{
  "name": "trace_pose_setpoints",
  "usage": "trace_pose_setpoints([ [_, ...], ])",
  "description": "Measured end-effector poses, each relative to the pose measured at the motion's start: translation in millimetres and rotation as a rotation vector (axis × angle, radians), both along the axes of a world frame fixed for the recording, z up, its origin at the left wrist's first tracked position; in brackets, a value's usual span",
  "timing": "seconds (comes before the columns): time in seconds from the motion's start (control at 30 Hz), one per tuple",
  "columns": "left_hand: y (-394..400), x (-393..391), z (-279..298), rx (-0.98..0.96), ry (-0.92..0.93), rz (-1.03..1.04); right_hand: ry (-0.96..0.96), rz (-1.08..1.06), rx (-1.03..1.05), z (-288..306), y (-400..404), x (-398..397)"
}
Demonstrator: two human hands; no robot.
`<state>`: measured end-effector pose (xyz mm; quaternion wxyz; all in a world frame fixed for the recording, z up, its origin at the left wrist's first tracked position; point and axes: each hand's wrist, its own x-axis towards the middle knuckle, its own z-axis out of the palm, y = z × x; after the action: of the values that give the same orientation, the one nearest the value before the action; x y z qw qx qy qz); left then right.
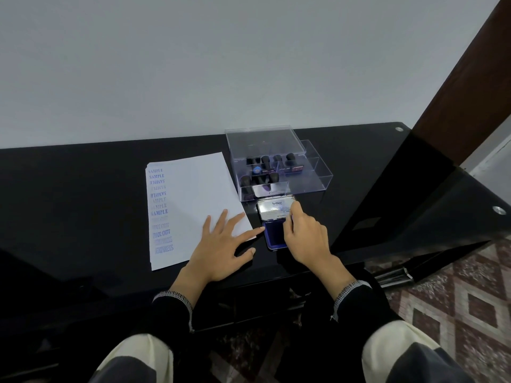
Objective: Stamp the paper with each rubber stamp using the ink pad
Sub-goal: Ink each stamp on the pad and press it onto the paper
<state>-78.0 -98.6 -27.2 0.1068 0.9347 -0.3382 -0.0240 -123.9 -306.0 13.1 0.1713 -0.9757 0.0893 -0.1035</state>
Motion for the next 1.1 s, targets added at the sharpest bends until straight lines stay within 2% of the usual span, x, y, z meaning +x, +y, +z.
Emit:
trace_pose_setpoints([
  [0.17,-1.5,-1.0,0.4,-0.025,0.009,0.011,-0.012,0.014,0.004,-1.1,-1.0,-4.0],
  [0.27,0.6,-3.4,0.4,-0.147,0.033,0.028,0.016,0.009,0.006,6.2,-2.5,-1.7],
  [0.33,2.3,-4.7,1.4,-0.305,0.022,0.064,-0.047,-0.003,0.127,8.2,1.8,-1.6],
  [0.43,4.6,-6.3,3.0,-0.516,-0.073,0.182,-0.137,0.038,0.417,10.3,23.2,-0.1],
  [0.57,23.2,-5.4,5.3,-0.630,-0.138,0.359,-0.171,0.139,0.632,11.0,61.3,7.9],
  [0.7,70.3,2.3,8.0,-0.564,-0.211,0.478,-0.174,0.181,0.735,1.9,92.1,16.0],
  [0.8,111.1,5.2,11.9,-0.513,-0.189,0.552,-0.163,0.188,0.787,-9.1,109.9,21.4],
  [0.97,157.1,5.5,5.4,-0.446,0.009,0.466,-0.152,0.140,0.850,-22.0,121.8,25.9],
  [1.1,164.4,6.3,0.3,-0.338,0.038,0.443,-0.169,0.137,0.854,-23.2,121.2,34.6],
])
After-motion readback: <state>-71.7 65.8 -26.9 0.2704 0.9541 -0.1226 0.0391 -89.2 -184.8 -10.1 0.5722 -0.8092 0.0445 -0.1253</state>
